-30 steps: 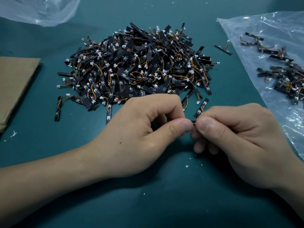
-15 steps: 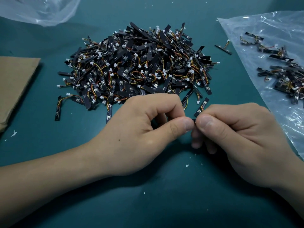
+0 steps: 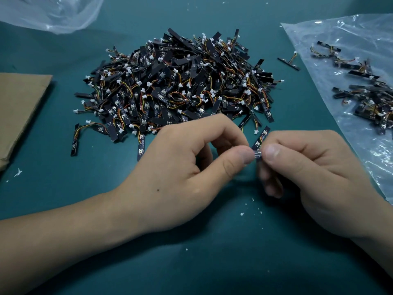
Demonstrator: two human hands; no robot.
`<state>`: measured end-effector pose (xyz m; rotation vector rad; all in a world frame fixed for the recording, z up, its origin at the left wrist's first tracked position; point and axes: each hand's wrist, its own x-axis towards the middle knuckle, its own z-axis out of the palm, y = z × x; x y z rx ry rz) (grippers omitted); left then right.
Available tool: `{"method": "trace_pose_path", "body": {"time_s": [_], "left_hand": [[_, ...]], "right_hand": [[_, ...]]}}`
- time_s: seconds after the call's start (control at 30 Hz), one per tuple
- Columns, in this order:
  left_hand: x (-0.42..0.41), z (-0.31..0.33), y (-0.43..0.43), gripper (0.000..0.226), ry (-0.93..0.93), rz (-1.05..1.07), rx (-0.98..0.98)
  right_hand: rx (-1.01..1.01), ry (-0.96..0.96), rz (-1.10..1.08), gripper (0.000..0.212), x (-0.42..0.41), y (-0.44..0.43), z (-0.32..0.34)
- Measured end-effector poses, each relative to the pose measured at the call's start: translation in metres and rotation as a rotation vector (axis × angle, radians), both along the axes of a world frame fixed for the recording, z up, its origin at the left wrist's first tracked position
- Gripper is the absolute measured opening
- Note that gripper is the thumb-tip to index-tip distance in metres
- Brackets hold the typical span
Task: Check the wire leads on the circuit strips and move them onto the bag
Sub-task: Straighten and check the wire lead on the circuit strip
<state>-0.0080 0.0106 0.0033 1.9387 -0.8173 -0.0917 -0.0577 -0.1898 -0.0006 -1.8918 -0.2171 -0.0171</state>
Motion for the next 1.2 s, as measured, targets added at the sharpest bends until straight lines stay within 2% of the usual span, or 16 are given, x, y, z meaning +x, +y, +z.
{"method": "trace_pose_path", "body": {"time_s": [0.27, 0.53, 0.67, 0.77, 1.07, 1.2], "left_hand": [[0.0010, 0.0007, 0.0005, 0.016, 0.066, -0.074, -0.004], [0.0018, -0.0020, 0.0008, 0.014, -0.001, -0.043, 0.044], [-0.0011, -0.0014, 0.0011, 0.007, 0.039, -0.041, -0.014], [-0.0015, -0.0005, 0.0017, 0.015, 0.085, -0.038, -0.069], [-0.0011, 0.0009, 0.0020, 0.020, 0.155, -0.089, -0.142], [0.0000, 0.0009, 0.0014, 0.025, 0.144, -0.101, -0.110]], "right_hand": [[-0.157, -0.120, -0.030, 0.036, -0.0019, 0.0007, -0.0003], [-0.285, -0.166, -0.015, 0.041, -0.0013, 0.0023, -0.0005], [-0.280, -0.173, -0.021, 0.039, -0.0014, 0.0013, -0.0002], [-0.248, -0.170, -0.013, 0.038, -0.0012, 0.0022, 0.0006], [-0.170, -0.136, 0.032, 0.032, -0.0016, 0.0031, 0.0028], [-0.159, -0.129, 0.068, 0.026, -0.0029, 0.0042, 0.0047]]}}
